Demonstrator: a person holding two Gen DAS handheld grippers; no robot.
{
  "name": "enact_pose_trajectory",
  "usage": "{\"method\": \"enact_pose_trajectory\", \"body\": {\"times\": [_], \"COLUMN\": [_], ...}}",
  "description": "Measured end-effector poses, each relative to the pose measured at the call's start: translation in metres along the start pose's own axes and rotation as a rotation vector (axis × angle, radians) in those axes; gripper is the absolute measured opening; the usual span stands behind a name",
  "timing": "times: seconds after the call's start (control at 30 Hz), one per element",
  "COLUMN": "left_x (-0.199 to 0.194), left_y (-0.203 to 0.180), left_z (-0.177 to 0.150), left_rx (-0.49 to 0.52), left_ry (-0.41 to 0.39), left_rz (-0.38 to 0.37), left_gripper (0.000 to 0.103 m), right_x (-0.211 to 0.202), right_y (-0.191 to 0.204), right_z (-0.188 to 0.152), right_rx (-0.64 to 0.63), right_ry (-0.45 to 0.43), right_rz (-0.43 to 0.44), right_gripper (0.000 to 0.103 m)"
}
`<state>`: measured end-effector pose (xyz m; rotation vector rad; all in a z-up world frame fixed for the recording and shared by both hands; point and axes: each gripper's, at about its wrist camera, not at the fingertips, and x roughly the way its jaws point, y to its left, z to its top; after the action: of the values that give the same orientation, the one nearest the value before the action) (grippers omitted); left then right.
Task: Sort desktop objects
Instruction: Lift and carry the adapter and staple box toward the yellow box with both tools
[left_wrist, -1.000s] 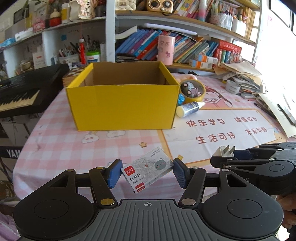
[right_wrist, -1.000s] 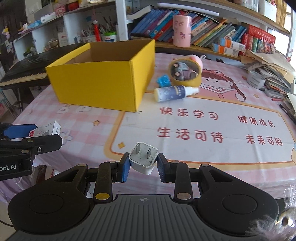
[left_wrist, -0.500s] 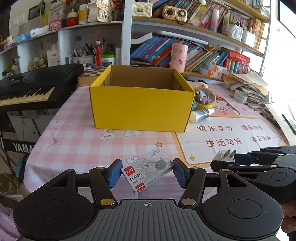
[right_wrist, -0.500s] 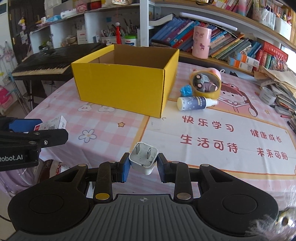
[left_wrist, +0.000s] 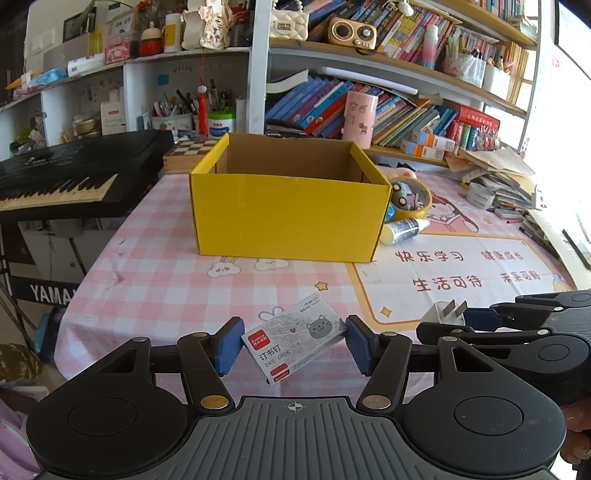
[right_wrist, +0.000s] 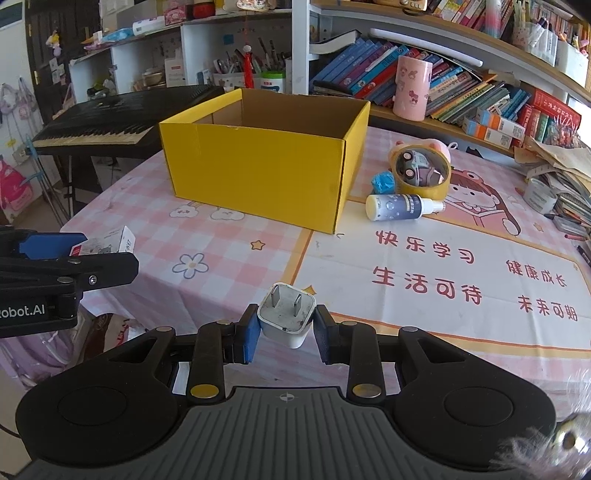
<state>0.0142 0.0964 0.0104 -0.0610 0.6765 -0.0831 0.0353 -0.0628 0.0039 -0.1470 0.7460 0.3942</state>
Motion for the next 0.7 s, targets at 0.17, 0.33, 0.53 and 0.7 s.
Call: {"method": "enact_pose_trajectory", "body": {"times": [0.17,0.33,0.53,0.7], "left_x": [-0.004,-0.005,-0.003,0.000], "left_y": [0.004,0.006,0.010,0.012], "left_z": [-0.001,0.000,0.002,0.004], "left_rx": [-0.001,0.007,-0.001,0.011], "left_ry": [-0.003,-0.011,-0.004,-0.003], "left_rz": [0.009,0.009,0.007,0.002], "left_gripper": [0.060,0.060,0.060,0.060], "right_x": [-0.001,-0.002,-0.001,0.004], "right_y": [0.003,0.008,0.010,0.013], "right_z": [0.000,0.001,0.002,0.006], "right_rx": [0.001,-0.005,-0.007,-0.005], "right_ry": [-0.004,-0.011,-0.010,-0.003], "right_rz": [0.005,0.007,0.007,0.010], "right_gripper": [0.029,0.029,0.029,0.029]}}
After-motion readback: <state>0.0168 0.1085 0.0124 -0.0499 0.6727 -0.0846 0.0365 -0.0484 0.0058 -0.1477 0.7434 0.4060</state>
